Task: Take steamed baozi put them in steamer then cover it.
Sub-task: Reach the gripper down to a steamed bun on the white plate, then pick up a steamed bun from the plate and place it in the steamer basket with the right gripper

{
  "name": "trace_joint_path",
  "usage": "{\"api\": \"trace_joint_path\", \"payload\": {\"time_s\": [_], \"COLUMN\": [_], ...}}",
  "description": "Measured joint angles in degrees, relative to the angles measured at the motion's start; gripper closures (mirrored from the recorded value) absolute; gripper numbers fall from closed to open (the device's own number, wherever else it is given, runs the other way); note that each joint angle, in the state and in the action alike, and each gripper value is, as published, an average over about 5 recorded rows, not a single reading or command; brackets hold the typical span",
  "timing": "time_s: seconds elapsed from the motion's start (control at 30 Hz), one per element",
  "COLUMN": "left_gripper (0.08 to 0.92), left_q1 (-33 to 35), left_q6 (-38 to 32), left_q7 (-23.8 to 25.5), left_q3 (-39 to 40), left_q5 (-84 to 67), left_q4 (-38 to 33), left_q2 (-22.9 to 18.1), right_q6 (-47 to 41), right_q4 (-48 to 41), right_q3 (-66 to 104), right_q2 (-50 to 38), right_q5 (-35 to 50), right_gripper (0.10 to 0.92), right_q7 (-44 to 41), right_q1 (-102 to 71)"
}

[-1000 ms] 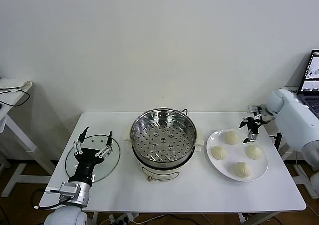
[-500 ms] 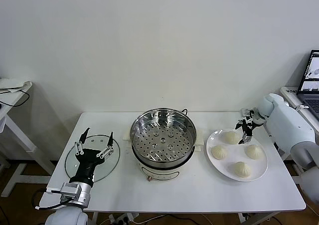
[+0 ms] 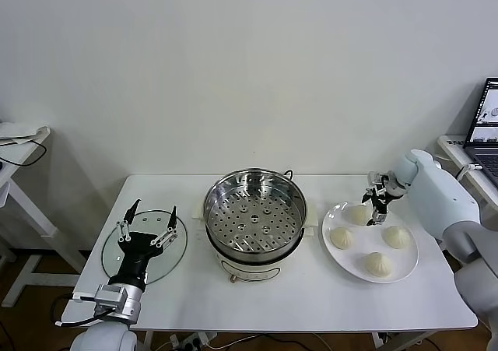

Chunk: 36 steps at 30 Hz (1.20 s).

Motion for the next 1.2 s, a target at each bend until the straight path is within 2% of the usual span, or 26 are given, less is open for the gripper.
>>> {"api": "trace_joint_path", "payload": {"time_s": [0.13,0.23,0.77,0.97,1.2], "left_gripper": [0.177,0.177,0.177,0.177,0.177], "left_q1": [0.0,0.0,0.0,0.3,0.9], "left_q6": [0.0,-0.1,-0.2,-0.1,0.1], "left_q7": [0.0,0.0,0.0,0.0,-0.1], "left_q3": [0.1,0.1,0.0,-0.2,-0.1], "left_q5": [0.0,0.1,0.1,0.1,0.2], "left_q4": [0.1,0.1,0.0,-0.5,-1.2], "left_q2": [-0.1,-0.1,-0.1,0.0,-0.3], "right_q6": [0.0,0.0,0.3,0.3,1.5], "right_q4": [0.0,-0.1,2.0,7.7,19.4], "right_q3": [0.3,0.4,-0.7,-5.4,-16.6], "right_q2": [0.2,0.4,-0.7,-4.3,-9.9], "right_q5": [-0.5,-0.8,0.0,4.8,13.3], "right_gripper": [0.284,0.301,0.307,0.325,0.33], "right_q7": [0.3,0.5,-0.1,-1.6,-4.1], "right_q1": [-0.2,-0.3,-0.1,2.5,10.7]}}
